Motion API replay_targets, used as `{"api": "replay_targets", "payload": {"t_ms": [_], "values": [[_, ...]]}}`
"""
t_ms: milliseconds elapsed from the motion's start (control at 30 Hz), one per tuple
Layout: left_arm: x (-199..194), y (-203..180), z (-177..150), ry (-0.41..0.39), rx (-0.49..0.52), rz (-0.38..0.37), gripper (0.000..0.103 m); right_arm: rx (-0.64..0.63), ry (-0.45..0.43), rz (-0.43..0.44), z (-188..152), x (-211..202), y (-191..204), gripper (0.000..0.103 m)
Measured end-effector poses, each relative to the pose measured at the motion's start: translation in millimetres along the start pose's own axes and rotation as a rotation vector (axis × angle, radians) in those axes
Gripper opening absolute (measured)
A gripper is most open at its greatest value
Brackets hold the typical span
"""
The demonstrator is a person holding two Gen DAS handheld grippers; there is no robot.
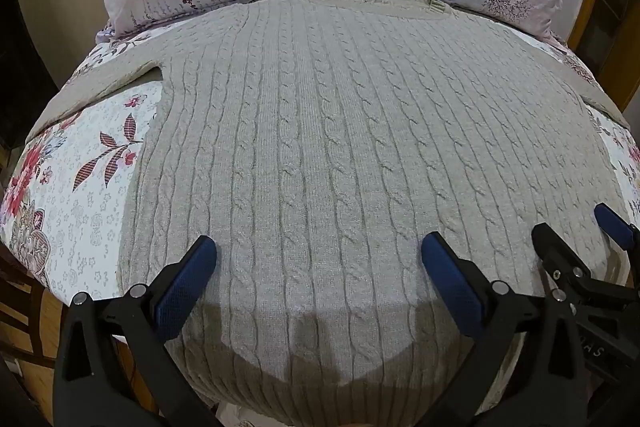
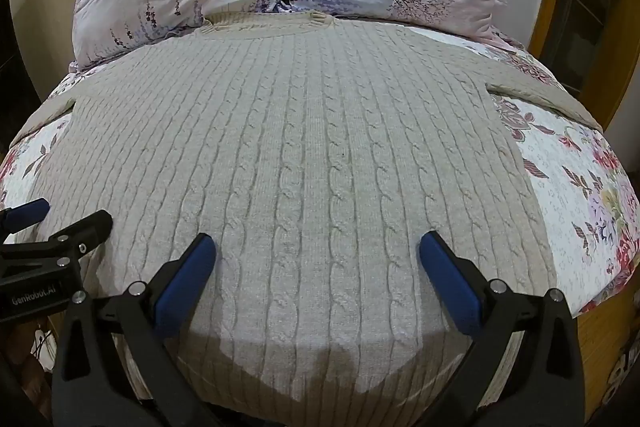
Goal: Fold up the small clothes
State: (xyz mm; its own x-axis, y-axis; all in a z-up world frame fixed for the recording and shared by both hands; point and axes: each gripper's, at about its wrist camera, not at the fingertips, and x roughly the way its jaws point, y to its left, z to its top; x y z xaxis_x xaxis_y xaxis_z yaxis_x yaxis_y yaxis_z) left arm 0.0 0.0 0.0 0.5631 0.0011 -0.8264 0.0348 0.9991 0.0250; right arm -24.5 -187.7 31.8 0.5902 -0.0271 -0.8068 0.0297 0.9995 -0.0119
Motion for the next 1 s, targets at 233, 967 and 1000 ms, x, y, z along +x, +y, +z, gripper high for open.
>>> {"api": "replay_targets", "payload": {"t_ms": [233,967,1000], "values": [[0.0,0.0,0.0,0.0,0.0,0.0,0.102,-0.002,-0.001,0.001,0.2,-0.3,0.1,0.101],[-0.1,0.0,0.0,-0.002,0.0,0.0,0.102,-0.001,-0.001,0.002,-1.4,1.0,-2.2,0.101],[-0.1,0.0,0.0,-0.002,0.0,0.0,0.102,-0.001,-0.001,0.002,-1.4,0.9,-2.2,0.101]]}}
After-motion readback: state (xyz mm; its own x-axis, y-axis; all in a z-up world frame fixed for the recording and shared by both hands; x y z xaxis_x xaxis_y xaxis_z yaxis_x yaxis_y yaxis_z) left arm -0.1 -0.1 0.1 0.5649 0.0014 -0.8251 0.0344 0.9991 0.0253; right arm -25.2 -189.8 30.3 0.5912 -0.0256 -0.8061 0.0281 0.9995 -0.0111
